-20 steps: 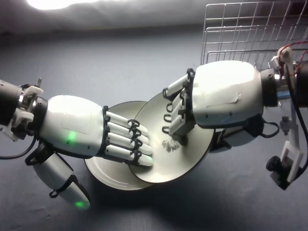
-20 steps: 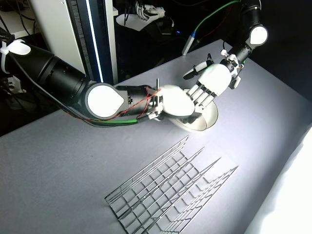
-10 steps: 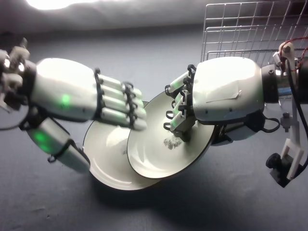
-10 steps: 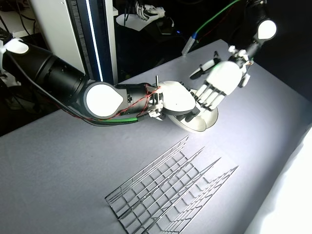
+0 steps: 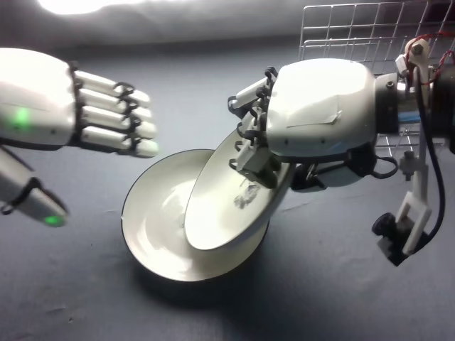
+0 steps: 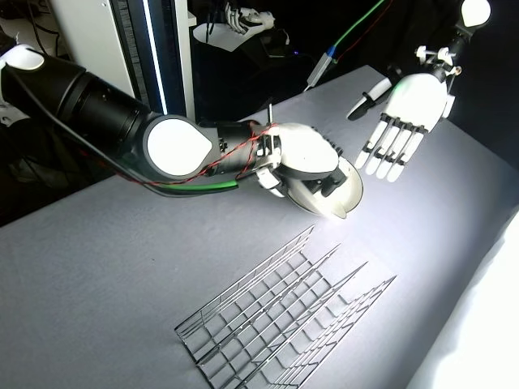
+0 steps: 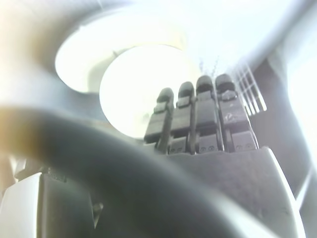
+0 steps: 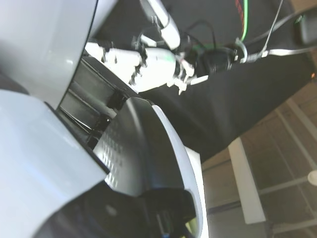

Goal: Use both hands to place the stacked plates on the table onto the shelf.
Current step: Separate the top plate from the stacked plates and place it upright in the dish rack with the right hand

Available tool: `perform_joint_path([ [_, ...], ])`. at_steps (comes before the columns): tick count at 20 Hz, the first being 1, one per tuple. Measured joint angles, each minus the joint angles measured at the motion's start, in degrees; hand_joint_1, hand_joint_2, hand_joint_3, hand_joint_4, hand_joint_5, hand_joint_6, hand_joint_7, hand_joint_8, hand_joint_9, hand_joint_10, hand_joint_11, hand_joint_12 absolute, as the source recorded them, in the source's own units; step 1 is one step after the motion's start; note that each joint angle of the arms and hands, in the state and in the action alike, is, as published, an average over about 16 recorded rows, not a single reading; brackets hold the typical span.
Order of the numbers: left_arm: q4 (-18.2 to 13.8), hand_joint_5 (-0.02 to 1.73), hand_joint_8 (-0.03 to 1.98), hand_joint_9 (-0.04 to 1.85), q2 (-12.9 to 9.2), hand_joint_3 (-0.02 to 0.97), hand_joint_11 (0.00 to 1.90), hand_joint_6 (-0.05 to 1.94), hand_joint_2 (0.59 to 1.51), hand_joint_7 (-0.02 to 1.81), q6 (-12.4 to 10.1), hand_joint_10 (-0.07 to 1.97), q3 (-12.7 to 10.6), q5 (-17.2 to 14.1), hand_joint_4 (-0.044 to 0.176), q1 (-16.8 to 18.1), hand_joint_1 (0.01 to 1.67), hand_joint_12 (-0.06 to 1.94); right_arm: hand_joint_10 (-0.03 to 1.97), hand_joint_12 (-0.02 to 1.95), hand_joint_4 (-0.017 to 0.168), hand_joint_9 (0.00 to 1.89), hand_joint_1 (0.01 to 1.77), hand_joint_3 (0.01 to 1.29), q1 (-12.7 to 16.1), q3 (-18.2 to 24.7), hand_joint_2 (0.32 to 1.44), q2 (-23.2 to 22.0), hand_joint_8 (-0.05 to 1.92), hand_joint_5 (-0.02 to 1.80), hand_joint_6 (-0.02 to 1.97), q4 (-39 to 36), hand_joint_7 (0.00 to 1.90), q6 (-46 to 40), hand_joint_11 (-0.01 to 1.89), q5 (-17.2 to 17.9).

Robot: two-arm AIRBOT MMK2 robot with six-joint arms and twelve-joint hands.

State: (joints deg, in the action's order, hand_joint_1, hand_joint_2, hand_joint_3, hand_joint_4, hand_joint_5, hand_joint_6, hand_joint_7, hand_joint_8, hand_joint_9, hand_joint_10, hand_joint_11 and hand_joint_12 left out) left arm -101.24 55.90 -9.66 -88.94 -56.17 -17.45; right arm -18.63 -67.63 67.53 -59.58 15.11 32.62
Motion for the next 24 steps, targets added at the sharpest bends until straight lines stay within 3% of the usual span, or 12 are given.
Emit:
perform_joint_path([
  [5, -2.2, 0.02, 0.01, 0.02, -3.2, 0.004, 0.01, 0.00, 1.141, 0.02, 0.9, 0.01, -0.7, -0.4, 0.005, 0.3, 0.01, 0.02, 1.26, 1.54, 0.000, 0.87, 1.34, 0.01, 1.7, 1.8, 1.00, -0.4, 0.83, 0.90, 1.03, 3.3, 1.04, 0.0, 0.48, -0.9],
  [10, -3.5, 0.02, 0.01, 0.02, -5.0, 0.004, 0.01, 0.00, 1.142, 0.02, 1.2, 0.01, -1.8, -1.2, 0.005, 0.2, 0.01, 0.02, 1.25, 1.55, -0.002, 0.86, 1.35, 0.01, 2.7, 3.0, 1.02, -0.9, 0.83, 0.91, 1.02, 7.4, 1.06, -0.1, 0.48, -1.5],
  [24, -5.4, 0.02, 0.01, 0.02, -6.2, 0.005, 0.01, 0.00, 1.143, 0.02, 1.2, 0.01, -3.7, -2.5, 0.006, 0.3, 0.01, 0.02, 1.22, 1.55, -0.007, 0.86, 1.36, 0.01, 6.4, 3.3, 1.03, -1.6, 0.82, 0.90, 0.98, 21.4, 1.06, -0.8, 0.48, -3.6],
])
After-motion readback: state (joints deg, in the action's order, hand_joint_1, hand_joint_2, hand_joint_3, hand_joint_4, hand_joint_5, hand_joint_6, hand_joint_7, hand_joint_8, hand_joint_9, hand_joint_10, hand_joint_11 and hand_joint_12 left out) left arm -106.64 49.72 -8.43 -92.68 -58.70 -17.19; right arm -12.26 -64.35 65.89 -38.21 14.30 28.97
